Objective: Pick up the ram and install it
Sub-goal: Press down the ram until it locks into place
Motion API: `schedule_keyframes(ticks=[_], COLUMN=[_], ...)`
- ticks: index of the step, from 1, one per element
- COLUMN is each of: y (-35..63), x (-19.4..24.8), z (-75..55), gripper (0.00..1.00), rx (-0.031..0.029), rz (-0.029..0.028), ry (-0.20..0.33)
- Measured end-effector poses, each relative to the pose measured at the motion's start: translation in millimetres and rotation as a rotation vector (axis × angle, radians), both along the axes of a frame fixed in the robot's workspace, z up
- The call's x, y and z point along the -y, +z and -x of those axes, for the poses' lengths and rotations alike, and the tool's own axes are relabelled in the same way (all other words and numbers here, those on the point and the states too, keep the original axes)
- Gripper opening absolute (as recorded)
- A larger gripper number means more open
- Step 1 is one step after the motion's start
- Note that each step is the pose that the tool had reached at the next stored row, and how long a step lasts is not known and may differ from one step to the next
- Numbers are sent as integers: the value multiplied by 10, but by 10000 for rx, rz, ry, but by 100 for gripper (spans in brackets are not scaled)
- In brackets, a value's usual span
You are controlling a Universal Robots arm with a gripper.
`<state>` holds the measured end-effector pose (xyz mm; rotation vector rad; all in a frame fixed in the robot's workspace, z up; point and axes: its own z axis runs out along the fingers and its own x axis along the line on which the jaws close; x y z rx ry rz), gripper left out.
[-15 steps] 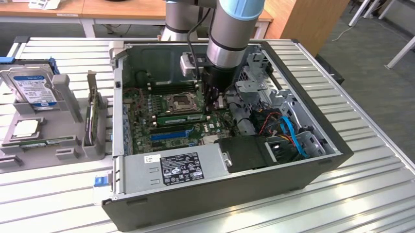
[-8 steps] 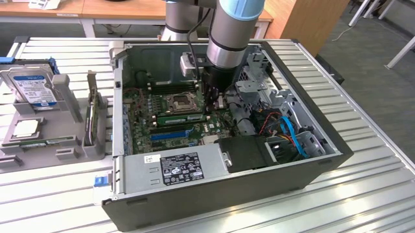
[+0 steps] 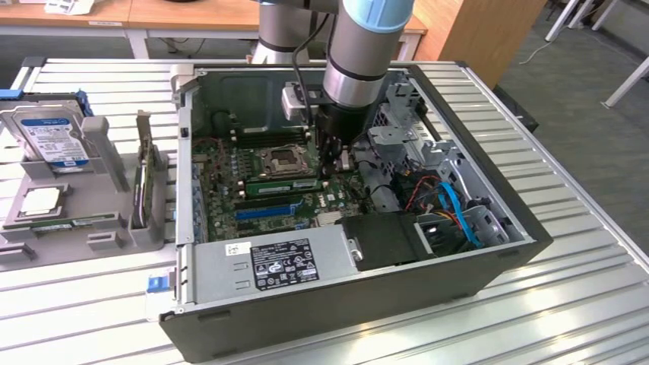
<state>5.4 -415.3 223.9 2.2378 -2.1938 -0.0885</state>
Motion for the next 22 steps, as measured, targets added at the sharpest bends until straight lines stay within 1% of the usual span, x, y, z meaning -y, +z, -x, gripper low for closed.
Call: schedule_keyframes(ticks=[22], y=[-12], x=[0], z=[0], gripper=[10], rx=[0], rz=[1], ry=[0])
